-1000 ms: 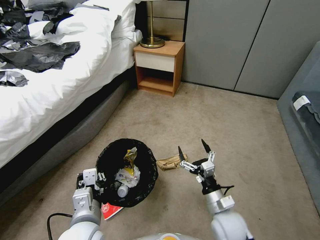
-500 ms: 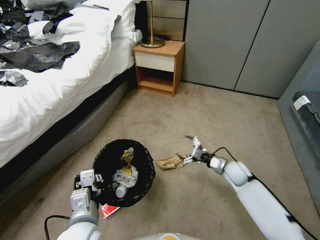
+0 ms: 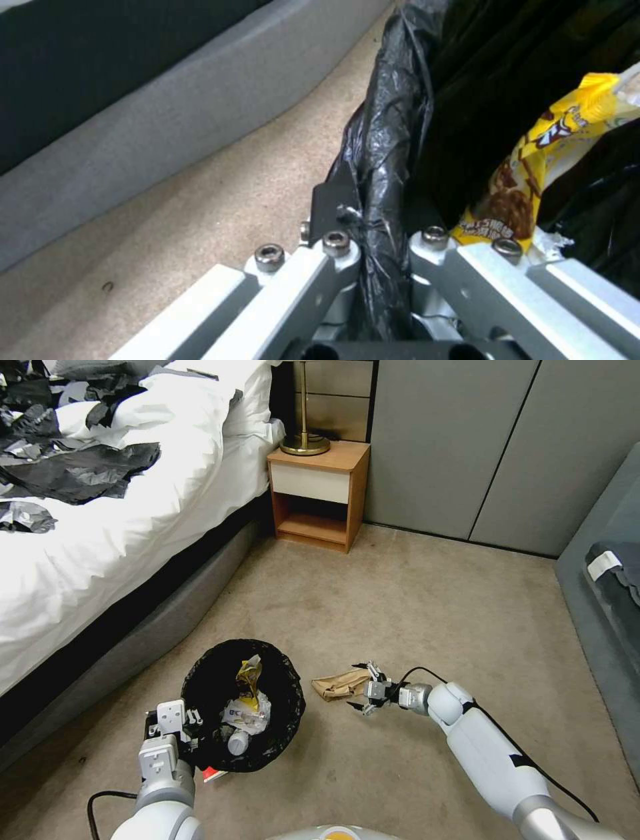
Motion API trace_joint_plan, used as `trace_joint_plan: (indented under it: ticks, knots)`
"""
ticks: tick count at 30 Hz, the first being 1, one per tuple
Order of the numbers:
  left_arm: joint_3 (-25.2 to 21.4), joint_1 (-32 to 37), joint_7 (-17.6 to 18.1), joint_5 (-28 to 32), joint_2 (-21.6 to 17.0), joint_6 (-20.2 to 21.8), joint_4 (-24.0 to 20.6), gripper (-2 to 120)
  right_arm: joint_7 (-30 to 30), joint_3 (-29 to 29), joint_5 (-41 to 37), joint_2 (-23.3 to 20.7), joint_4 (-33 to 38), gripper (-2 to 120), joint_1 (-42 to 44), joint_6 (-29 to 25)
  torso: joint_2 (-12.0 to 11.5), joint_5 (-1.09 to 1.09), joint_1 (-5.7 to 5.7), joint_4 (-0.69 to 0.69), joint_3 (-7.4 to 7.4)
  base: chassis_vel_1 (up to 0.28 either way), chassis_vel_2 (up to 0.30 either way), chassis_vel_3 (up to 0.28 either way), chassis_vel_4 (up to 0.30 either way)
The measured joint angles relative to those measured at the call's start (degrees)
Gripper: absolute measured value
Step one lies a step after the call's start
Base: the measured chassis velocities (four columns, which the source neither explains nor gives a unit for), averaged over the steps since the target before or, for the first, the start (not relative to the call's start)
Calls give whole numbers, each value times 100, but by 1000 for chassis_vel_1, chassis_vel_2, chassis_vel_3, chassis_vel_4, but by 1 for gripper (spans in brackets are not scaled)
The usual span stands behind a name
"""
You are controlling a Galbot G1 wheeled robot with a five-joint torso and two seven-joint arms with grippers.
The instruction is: Pick up the trash bin, then pick up the garbage from the floor and place it into the trash bin.
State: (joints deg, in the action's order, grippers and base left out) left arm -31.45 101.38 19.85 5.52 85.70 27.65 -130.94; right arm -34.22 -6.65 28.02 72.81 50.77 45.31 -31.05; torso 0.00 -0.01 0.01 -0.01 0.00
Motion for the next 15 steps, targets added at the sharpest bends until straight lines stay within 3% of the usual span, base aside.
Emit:
trace_joint_plan:
  ticks: [12, 15]
  knots:
    - [101, 98, 4, -70, 10, -34, -8, 1, 677, -49, 141, 369, -1098, 100, -458, 7, 0, 0, 0, 1, 0, 0, 0, 0, 0]
    - [81, 148, 4, -78, 23, -45, -37, 1, 743, -46, 140, 519, -1502, 93, -668, 9, 0, 0, 0, 2, 0, 0, 0, 0, 0]
